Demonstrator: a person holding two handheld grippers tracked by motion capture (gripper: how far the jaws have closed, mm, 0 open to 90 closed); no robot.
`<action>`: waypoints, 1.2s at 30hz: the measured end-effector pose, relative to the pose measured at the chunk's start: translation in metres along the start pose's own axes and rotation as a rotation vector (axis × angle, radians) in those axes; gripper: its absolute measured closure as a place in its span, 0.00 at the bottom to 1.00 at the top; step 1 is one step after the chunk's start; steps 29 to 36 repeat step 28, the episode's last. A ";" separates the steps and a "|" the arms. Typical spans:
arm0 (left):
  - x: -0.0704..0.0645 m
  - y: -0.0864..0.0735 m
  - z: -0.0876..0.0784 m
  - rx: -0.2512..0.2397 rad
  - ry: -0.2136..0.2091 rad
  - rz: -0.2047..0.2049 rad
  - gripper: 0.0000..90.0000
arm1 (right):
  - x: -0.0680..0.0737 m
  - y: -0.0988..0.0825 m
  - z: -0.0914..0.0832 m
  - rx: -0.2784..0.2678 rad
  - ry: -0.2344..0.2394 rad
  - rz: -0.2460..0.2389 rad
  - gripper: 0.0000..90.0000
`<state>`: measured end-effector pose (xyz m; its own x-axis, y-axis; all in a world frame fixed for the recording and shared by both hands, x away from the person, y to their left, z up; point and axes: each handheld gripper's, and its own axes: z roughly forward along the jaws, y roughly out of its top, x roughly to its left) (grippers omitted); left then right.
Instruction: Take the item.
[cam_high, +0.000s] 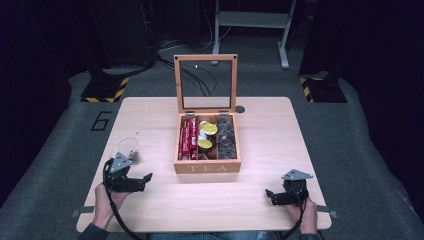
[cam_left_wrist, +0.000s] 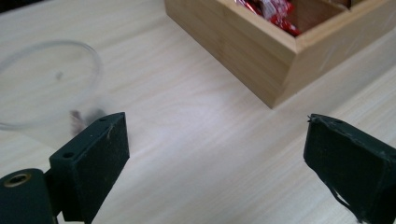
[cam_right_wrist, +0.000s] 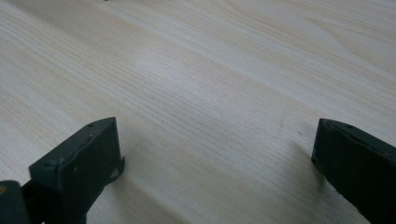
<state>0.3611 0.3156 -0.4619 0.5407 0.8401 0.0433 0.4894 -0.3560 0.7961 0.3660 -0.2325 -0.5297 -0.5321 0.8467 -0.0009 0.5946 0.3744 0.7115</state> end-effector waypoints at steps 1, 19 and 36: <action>-0.003 -0.005 0.004 0.007 -0.006 -0.010 0.07 | 0.000 0.000 0.000 0.000 0.000 0.000 0.01; -0.024 -0.049 0.046 0.122 -0.010 -0.011 0.05 | 0.000 0.000 0.000 -0.001 -0.001 0.001 0.01; -0.024 -0.049 0.048 0.126 -0.013 -0.031 0.01 | 0.000 0.000 0.000 0.000 0.000 0.000 0.01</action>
